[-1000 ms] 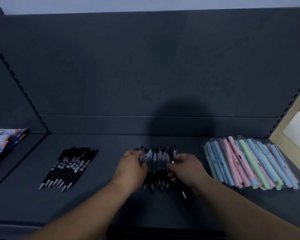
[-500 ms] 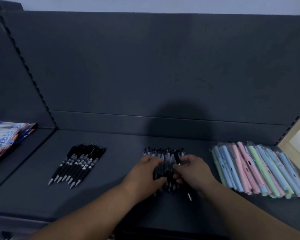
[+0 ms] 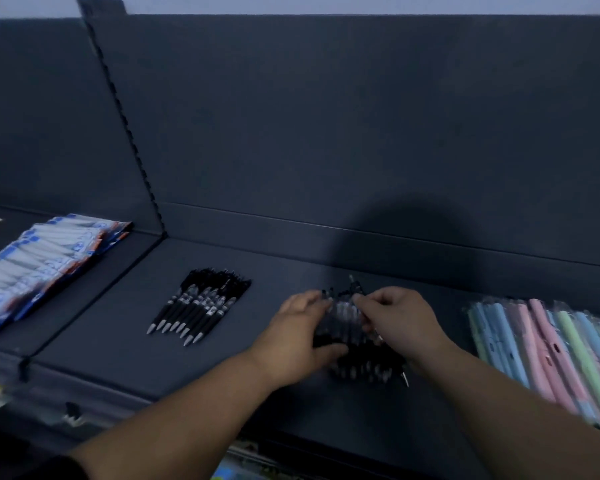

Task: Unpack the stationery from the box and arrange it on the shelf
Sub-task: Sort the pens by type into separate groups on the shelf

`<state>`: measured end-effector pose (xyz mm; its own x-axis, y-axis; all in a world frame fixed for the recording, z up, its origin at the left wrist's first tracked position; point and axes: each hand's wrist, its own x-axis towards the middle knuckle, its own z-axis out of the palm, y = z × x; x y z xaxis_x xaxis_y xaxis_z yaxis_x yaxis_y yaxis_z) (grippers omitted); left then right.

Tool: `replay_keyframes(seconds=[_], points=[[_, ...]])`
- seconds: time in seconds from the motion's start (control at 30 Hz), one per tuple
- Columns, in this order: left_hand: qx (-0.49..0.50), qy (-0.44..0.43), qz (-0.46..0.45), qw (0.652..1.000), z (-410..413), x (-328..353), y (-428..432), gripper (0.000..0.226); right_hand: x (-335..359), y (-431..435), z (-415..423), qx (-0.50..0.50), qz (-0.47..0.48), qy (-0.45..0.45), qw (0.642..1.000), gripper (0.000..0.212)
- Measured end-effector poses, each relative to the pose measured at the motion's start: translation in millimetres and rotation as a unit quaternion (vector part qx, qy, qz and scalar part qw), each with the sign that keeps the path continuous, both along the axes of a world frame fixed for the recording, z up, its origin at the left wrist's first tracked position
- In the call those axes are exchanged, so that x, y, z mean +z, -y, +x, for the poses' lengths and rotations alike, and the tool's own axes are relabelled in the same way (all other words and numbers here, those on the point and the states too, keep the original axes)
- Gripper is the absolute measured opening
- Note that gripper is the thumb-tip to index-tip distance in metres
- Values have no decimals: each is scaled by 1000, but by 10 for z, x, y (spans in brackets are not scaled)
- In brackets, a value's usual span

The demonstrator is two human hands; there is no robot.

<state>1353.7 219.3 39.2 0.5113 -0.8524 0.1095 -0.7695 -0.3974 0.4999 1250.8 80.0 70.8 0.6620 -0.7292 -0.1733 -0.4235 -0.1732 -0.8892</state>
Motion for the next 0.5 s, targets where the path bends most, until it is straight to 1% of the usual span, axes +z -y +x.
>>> replay_keyframes(seconds=[0.07, 0.13, 0.23, 0.3, 0.37, 0.5], points=[[65, 18, -34, 997, 152, 6, -198, 67, 50, -98, 161, 15, -35, -5, 999, 28], [130, 26, -52, 990, 343, 6, -448, 57, 55, -226, 364, 32, -45, 2, 998, 30], [222, 22, -62, 973, 655, -6, -870, 52, -10, -469, 694, 72, -40, -5, 997, 28], [264, 20, -54, 963, 851, -29, -1129, 54, -90, -633, 907, 95, -24, -19, 995, 26], [273, 9, -38, 961, 1012, -62, -1336, 61, -163, -782, 1097, 108, 0, -38, 993, 26], [216, -76, -10, 973, 1235, -164, -1570, 85, -276, -994, 1405, 95, 48, -63, 992, 24]])
